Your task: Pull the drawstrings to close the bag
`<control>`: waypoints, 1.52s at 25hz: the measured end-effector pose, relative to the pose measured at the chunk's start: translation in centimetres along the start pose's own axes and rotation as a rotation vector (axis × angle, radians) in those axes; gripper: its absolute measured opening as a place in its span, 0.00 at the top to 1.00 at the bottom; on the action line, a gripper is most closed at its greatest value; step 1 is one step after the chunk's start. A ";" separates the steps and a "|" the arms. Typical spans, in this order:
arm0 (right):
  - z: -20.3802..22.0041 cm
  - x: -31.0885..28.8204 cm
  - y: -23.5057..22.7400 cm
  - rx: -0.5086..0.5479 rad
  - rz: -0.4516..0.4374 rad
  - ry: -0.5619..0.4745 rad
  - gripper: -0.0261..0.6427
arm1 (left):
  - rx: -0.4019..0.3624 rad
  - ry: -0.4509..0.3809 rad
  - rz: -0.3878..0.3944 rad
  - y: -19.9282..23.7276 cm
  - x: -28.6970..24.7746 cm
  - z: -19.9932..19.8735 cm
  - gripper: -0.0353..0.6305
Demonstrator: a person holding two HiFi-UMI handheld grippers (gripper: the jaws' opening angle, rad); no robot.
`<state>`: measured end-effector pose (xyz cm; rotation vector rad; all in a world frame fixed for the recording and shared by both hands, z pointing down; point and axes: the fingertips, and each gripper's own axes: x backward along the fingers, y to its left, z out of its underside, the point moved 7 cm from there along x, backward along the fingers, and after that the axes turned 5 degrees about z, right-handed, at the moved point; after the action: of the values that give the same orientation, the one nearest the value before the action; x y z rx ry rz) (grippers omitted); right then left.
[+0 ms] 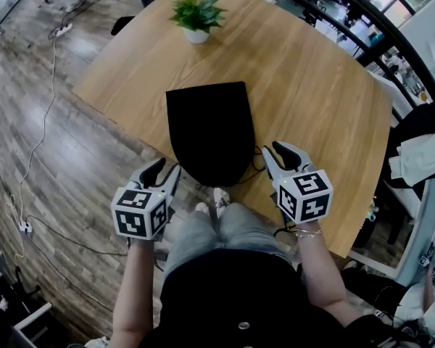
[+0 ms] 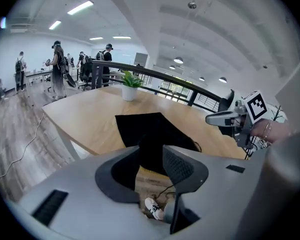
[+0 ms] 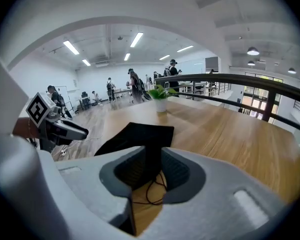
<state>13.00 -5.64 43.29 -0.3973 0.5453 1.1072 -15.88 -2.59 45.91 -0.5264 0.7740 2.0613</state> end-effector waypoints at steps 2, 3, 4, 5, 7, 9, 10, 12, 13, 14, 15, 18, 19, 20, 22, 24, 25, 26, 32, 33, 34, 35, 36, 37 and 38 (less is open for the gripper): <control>-1.2 0.7 0.0 -0.020 -0.002 -0.055 0.86 | 0.002 -0.043 0.011 -0.5 0.4 -0.9 0.73; -1.8 1.0 0.0 -0.032 -0.003 -0.082 0.88 | 0.007 -0.067 0.016 -0.7 0.5 -1.4 0.75; -2.3 1.2 0.1 -0.043 -0.008 -0.104 0.89 | 0.013 -0.091 0.021 -1.0 0.7 -1.9 0.75; -2.7 1.3 0.3 -0.054 -0.018 -0.120 0.89 | 0.018 -0.115 0.025 -1.2 0.9 -2.3 0.76; -3.6 1.6 0.9 -0.069 -0.045 -0.149 0.89 | 0.022 -0.158 0.033 -1.6 1.2 -3.2 0.79; -4.5 1.8 1.5 -0.073 -0.071 -0.181 0.89 | 0.016 -0.202 0.039 -2.0 1.4 -4.1 0.83; -4.9 1.9 1.7 -0.072 -0.086 -0.199 0.93 | 0.011 -0.225 0.045 -2.2 1.5 -4.6 0.86; -5.7 2.1 2.3 -0.061 -0.125 -0.227 0.96 | -0.001 -0.268 0.069 -2.7 1.6 -5.4 0.90; -6.1 2.2 2.6 -0.054 -0.148 -0.238 0.96 | -0.008 -0.285 0.085 -3.0 1.7 -5.8 0.90; -6.4 2.3 2.9 -0.047 -0.172 -0.250 0.96 | -0.016 -0.295 0.100 -3.4 1.7 -6.0 0.90; -6.8 2.4 3.2 -0.044 -0.198 -0.263 0.96 | -0.027 -0.299 0.110 -3.7 1.7 -6.3 0.91; -7.7 2.8 4.1 -0.047 -0.263 -0.304 0.96 | -0.062 -0.303 0.131 -4.7 1.6 -6.8 0.92; -7.9 2.9 4.3 -0.046 -0.279 -0.315 0.96 | -0.070 -0.309 0.135 -4.9 1.6 -6.9 0.92; -8.1 2.9 4.6 -0.043 -0.290 -0.324 0.96 | -0.074 -0.323 0.136 -5.1 1.6 -7.0 0.92; -8.4 3.0 5.2 -0.033 -0.305 -0.337 0.96 | -0.076 -0.358 0.135 -5.5 1.9 -7.1 0.92; -8.7 2.9 5.6 -0.024 -0.311 -0.345 0.96 | -0.080 -0.375 0.135 -5.8 2.1 -7.2 0.92; -8.7 2.9 5.8 -0.021 -0.313 -0.348 0.96 | -0.084 -0.375 0.136 -5.9 2.1 -7.2 0.92; -8.7 2.9 5.9 -0.017 -0.314 -0.350 0.96 | -0.085 -0.372 0.138 -5.9 2.1 -7.2 0.92; -8.6 2.7 6.1 0.000 -0.317 -0.342 0.96 | -0.080 -0.365 0.151 -5.9 1.9 -7.0 0.93; -8.5 2.7 6.1 -0.002 -0.313 -0.338 0.96 | -0.082 -0.365 0.152 -5.9 1.9 -7.0 0.93; -8.5 2.6 6.1 -0.003 -0.310 -0.334 0.96 | -0.083 -0.364 0.154 -6.0 1.8 -7.0 0.93; -8.5 2.5 6.2 -0.005 -0.308 -0.332 0.96 | -0.083 -0.363 0.156 -6.0 1.8 -7.0 0.93; -8.5 2.5 6.2 -0.006 -0.307 -0.330 0.96 | -0.082 -0.362 0.158 -6.0 1.7 -7.0 0.93; -8.5 2.4 6.2 -0.006 -0.307 -0.329 0.96 | -0.080 -0.360 0.160 -6.0 1.6 -7.0 0.93; -8.5 2.4 6.2 -0.006 -0.308 -0.329 0.96 | -0.078 -0.358 0.158 -6.0 1.6 -7.0 0.93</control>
<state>6.32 -6.13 34.86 -0.2844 0.1819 0.8532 -11.19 -3.80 37.94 -0.1315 0.5375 2.2549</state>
